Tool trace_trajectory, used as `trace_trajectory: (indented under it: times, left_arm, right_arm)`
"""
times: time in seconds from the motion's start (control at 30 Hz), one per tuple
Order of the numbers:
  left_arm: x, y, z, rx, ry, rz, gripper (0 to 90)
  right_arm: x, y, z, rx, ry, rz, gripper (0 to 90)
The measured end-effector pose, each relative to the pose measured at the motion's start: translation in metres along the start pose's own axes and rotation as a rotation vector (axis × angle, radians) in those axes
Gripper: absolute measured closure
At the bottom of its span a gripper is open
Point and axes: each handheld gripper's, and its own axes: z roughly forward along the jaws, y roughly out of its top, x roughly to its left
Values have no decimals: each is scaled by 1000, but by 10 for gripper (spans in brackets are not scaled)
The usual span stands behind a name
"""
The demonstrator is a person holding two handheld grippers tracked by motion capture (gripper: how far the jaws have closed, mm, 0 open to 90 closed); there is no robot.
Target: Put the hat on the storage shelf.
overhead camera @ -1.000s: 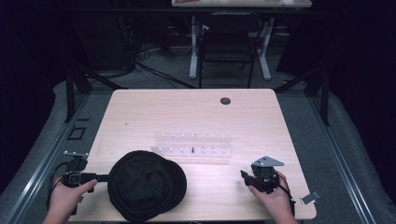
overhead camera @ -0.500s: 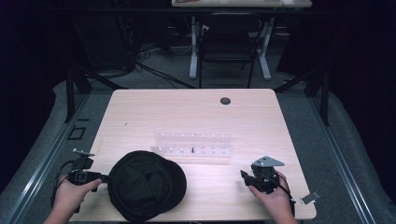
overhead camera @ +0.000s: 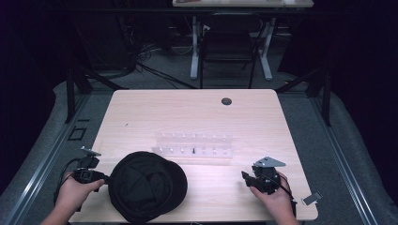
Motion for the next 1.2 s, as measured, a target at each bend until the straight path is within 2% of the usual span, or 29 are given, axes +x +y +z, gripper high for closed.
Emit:
trace_trajectory:
  times: [0.2,0.57,0.77,0.93,1.03,1.07,1.1,1.2]
  left_arm:
    - [-3,4,-2,31,11,10,856]
    - [-6,7,-14,67,-22,-8,863]
    - [-6,6,-20,75,-50,-16,865]
    - [-7,8,-30,69,-97,-38,865]
    - [-9,8,-33,69,-107,-47,865]
    - [-10,9,-35,70,-110,-36,864]
    - [-11,9,-37,67,-114,-46,864]
    - [-14,10,-42,65,-121,-39,865]
  right_arm:
    - [-2,0,0,-2,5,6,501]
    - [-4,0,0,-1,3,19,502]
    - [-4,0,0,1,11,21,502]
    - [-4,0,0,0,12,23,502]
    - [-4,0,0,0,12,25,502]
    - [-5,0,0,-2,12,25,502]
    - [-5,0,0,-2,12,25,502]
    - [-5,0,0,1,10,24,502]
